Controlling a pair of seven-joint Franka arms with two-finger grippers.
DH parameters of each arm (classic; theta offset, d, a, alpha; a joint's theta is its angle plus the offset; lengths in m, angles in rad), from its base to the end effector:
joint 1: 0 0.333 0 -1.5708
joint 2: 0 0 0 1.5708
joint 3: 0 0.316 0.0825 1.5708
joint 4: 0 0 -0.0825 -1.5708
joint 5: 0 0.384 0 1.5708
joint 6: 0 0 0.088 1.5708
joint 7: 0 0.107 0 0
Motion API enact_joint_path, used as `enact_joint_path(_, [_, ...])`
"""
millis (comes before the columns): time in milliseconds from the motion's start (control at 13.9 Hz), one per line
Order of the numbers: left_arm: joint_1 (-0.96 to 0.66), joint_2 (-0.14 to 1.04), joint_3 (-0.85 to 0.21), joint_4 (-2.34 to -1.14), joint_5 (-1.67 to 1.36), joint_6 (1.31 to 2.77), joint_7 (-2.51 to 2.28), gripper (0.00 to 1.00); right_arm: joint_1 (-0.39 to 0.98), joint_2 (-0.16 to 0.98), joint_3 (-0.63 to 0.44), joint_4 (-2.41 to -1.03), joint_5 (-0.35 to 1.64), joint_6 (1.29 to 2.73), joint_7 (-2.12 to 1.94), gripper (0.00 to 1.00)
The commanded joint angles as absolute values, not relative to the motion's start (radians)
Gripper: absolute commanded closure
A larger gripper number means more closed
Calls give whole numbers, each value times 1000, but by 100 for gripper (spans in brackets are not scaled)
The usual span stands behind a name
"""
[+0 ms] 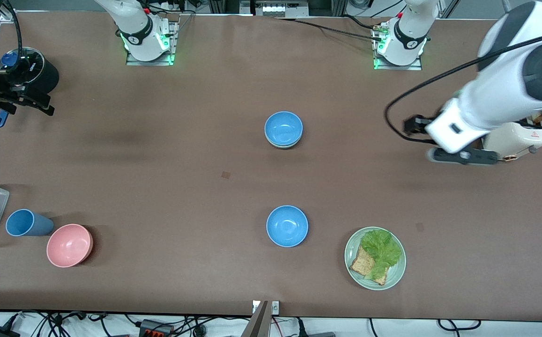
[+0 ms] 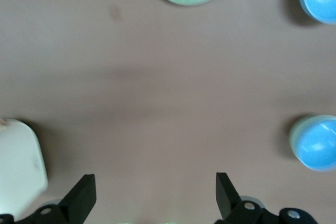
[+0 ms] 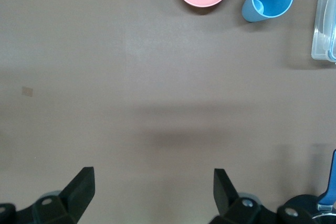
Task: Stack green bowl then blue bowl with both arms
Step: 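Open the left gripper and draw the left arm back from the bowls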
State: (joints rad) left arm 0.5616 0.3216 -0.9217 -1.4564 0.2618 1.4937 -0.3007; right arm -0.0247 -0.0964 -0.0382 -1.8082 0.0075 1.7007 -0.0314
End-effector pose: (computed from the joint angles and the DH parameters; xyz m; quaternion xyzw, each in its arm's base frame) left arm 0.5975 -0.1170 0.5457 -0.9965 0.0275 0.0740 0.0286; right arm 0.5293 -0.0334 0.5752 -0.9998 0.0162 0.0053 0.0058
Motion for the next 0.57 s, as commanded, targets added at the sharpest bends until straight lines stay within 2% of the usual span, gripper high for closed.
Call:
enact_joint_path(0, [493, 119, -681, -1583, 142, 1615, -209, 0, -43, -100, -20, -1816, -3, 1713, -45, 0])
enact_joint_path(144, [344, 75, -409, -1632, -1, 1623, -206, 0, -43, -100, -21, -1816, -3, 1715, -44, 0])
enact_joint_path(215, [297, 68, -326, -1641, -35, 1623, -206, 0, -43, -100, -21, -1816, -2, 1715, -44, 0])
enact_joint_path(503, [281, -4, -310, -1674, -37, 1591, -207, 0, -43, -100, -20, -1816, -2, 1715, -44, 0])
